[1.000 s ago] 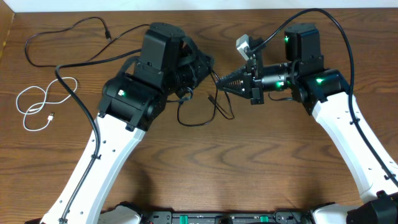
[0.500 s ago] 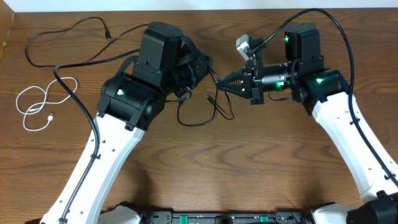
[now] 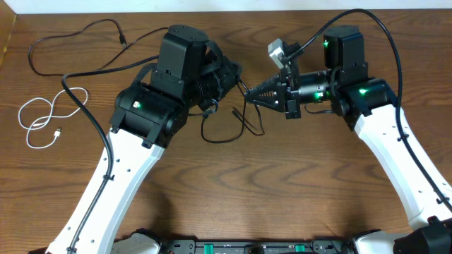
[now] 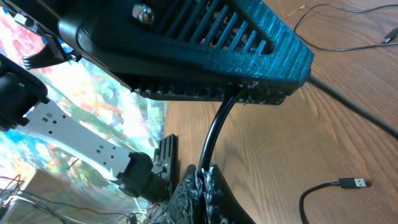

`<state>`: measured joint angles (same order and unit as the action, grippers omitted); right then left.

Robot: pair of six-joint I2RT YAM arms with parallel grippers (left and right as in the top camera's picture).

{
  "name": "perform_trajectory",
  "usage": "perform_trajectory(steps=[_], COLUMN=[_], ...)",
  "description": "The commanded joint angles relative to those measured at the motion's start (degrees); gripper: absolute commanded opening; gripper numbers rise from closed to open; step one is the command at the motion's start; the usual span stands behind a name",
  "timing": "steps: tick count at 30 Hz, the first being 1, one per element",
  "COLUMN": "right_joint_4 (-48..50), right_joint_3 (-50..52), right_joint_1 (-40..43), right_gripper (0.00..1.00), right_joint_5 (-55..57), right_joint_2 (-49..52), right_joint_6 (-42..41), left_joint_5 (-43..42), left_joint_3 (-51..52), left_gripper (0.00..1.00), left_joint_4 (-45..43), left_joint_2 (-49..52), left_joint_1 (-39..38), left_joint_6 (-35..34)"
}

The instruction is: Untangle cables

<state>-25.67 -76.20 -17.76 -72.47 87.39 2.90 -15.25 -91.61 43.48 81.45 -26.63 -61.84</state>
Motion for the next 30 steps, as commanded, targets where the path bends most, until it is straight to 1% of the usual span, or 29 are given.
perform_trajectory(steps=[1, 2, 5, 7, 10, 11, 12, 13, 14, 16, 17, 19, 20, 24, 27, 30], right_joint_4=[0.15, 0.11, -0.37, -1.44, -4.70, -6.08, -7.74, -8.81, -10.14, -12.02, -12.98, -14.97, -15.89, -19.30, -20.57, -21.70], right_joint_3=[0.13, 0.13, 0.13, 0.13, 0.13, 0.13, 0.13, 0.13, 0.13, 0.13, 0.13, 0.15, 0.15, 0.15, 0.15, 0.15], right_joint_1=[-0.35, -0.33, -0.33, -0.33, -0.28, -0.28, -0.28, -0.28, -0.28, -0.28, -0.28, -0.28, -0.31, -0.35, -0.35, -0.33], right_gripper=[0.01, 0.01, 0.01, 0.01, 0.01, 0.07, 0.30, 0.44, 0.68, 0.91, 0.98, 0.99, 0.99, 0.99, 0.99, 0.99], right_joint_5=[-1.62, -1.60, -0.90, 1.84, 7.91, 10.19, 13.25, 15.26, 18.21, 23.02, 26.01, 32.76, 35.45, 43.91, 44.48, 44.50], right_joint_2=[-0.92, -0.92, -0.92, -0.92, -0.92, -0.92, -0.92, -0.92, -0.92, -0.92, -0.92, -0.90, -0.87, -0.74, -0.57, -0.48], right_joint_6=[-0.52, -0.52, -0.52, -0.57, -0.76, -0.76, -0.76, -0.76, -0.79, -1.75, -2.80, -5.03, -5.95, -8.66, -8.66, -8.63], left_joint_5=[-0.81, -0.79, -0.57, 0.55, 6.16, 8.20, 10.05, 11.02, 12.17, 13.25, 13.38, 13.27, 13.09, 13.16, 14.51, 17.73], left_joint_3=[-0.24, -0.24, -0.24, -0.24, -0.24, -0.24, -0.24, -0.24, -0.24, -0.24, -0.24, -0.24, -0.24, -0.24, -0.24, -0.24], left_gripper=[0.11, 0.08, 0.08, 0.08, 0.08, 0.07, 0.07, 0.07, 0.08, 0.07, 0.07, 0.07, 0.07, 0.07, 0.08, 0.08], left_joint_4=[0.13, 0.13, 0.15, 0.15, 0.39, 0.92, 1.90, 2.58, 3.26, 3.58, 3.56, 3.69, 3.96, 6.16, 8.83, 13.40], left_joint_2=[0.22, 0.22, 0.22, 0.22, 0.22, 0.22, 0.22, 0.22, 0.22, 0.22, 0.20, -0.17, -0.52, -3.72, -7.54, -10.78], left_joint_1=[0.26, 0.26, 0.26, 0.26, 0.26, 0.26, 0.26, 0.26, 0.26, 0.26, 0.26, 0.28, 0.28, 0.55, 3.19, 9.86], left_joint_6=[0.22, 0.22, 0.28, 0.79, 5.77, 7.04, 8.00, 8.66, 10.45, 15.61, 18.91, 24.92, 26.53, 28.98, 31.21, 31.17])
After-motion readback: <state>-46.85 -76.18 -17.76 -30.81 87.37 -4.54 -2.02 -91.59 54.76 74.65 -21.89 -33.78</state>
